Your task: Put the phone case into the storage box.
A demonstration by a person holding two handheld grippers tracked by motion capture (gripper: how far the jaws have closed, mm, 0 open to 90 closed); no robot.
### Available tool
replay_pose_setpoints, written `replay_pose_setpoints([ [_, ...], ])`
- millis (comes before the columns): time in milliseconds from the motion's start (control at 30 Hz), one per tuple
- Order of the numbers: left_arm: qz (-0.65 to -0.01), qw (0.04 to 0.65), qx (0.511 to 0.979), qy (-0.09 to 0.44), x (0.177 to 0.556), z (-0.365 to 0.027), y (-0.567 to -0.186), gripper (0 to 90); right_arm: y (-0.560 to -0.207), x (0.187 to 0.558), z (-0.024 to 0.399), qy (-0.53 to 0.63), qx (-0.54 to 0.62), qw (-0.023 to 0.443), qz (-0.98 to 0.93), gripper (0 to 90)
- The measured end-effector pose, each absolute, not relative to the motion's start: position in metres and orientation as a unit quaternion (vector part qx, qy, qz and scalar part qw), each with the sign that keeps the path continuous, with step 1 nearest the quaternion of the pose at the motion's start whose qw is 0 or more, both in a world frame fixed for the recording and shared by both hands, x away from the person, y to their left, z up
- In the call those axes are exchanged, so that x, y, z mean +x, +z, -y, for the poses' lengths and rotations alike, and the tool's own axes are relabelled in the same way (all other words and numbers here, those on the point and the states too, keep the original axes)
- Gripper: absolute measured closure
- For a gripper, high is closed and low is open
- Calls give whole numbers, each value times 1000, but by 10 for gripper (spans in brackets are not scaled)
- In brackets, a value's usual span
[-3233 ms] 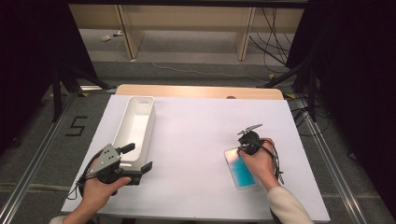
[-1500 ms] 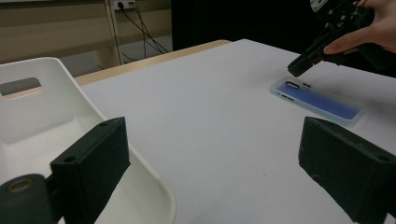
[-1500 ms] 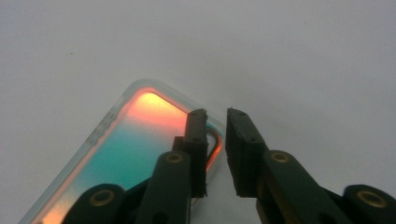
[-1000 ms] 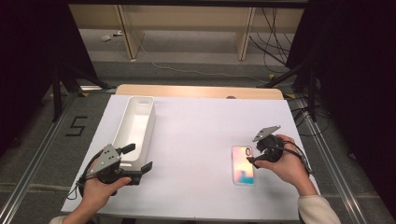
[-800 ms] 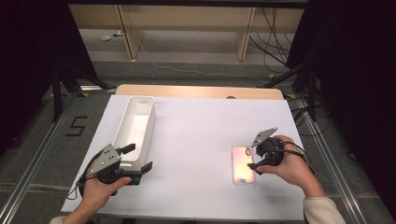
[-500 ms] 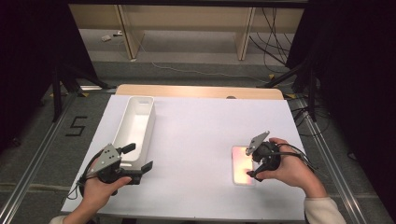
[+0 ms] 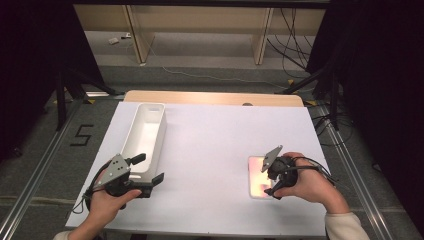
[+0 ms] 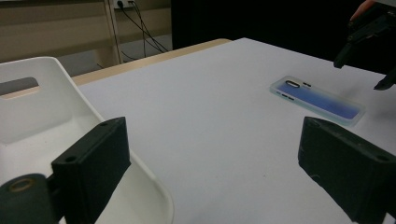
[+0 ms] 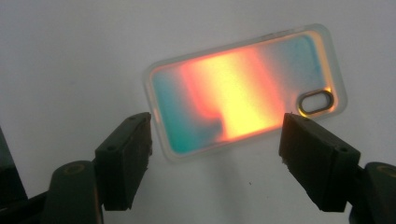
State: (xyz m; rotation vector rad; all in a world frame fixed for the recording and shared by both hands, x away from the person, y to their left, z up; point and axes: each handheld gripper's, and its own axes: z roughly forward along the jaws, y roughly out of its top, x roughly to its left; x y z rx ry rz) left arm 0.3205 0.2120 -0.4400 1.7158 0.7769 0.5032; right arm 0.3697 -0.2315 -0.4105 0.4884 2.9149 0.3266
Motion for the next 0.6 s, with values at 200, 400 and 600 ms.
replay_pose_setpoints([
  [200,-326,564,728,215,319,-213,-440,88,-415,367,223,98,147,75,-981,295],
  [400,-327,564,727,215,319,-213,-439,88,-423,366,217,92,134,65,-985,318],
  [600,-326,564,728,215,318,-213,-439,88,-431,365,213,80,123,57,-988,359],
])
